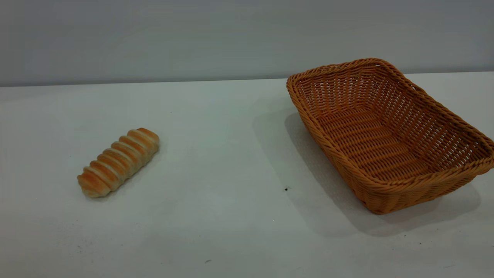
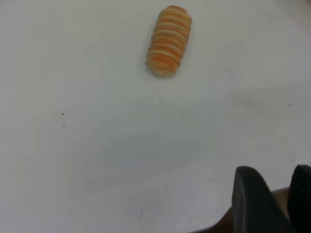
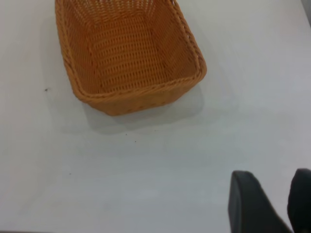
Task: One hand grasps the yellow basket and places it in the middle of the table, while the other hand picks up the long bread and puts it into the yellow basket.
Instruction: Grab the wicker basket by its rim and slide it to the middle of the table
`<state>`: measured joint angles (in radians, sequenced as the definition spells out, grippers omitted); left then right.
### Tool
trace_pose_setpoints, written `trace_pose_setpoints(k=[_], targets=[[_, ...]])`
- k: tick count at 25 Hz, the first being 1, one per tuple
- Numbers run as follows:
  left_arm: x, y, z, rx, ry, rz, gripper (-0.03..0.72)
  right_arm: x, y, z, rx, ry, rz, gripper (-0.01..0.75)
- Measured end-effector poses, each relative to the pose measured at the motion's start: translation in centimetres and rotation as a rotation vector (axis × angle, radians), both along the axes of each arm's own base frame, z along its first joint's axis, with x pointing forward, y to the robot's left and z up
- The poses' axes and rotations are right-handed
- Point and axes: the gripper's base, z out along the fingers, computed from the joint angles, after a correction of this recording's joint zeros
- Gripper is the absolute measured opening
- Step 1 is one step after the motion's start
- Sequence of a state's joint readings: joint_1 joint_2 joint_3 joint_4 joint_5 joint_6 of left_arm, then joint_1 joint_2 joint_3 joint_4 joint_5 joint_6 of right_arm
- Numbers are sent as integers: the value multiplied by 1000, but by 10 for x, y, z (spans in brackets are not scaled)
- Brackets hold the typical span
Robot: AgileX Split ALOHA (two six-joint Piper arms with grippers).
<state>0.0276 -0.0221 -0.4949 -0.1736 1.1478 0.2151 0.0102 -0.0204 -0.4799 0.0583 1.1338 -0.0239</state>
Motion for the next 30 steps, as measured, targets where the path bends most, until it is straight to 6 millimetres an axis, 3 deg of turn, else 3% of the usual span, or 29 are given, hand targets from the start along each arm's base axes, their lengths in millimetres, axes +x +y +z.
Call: trace_pose_setpoints(k=[30], targets=[[0, -1, 0, -13, 0, -9, 237, 0, 0, 0, 0, 0, 0, 239]])
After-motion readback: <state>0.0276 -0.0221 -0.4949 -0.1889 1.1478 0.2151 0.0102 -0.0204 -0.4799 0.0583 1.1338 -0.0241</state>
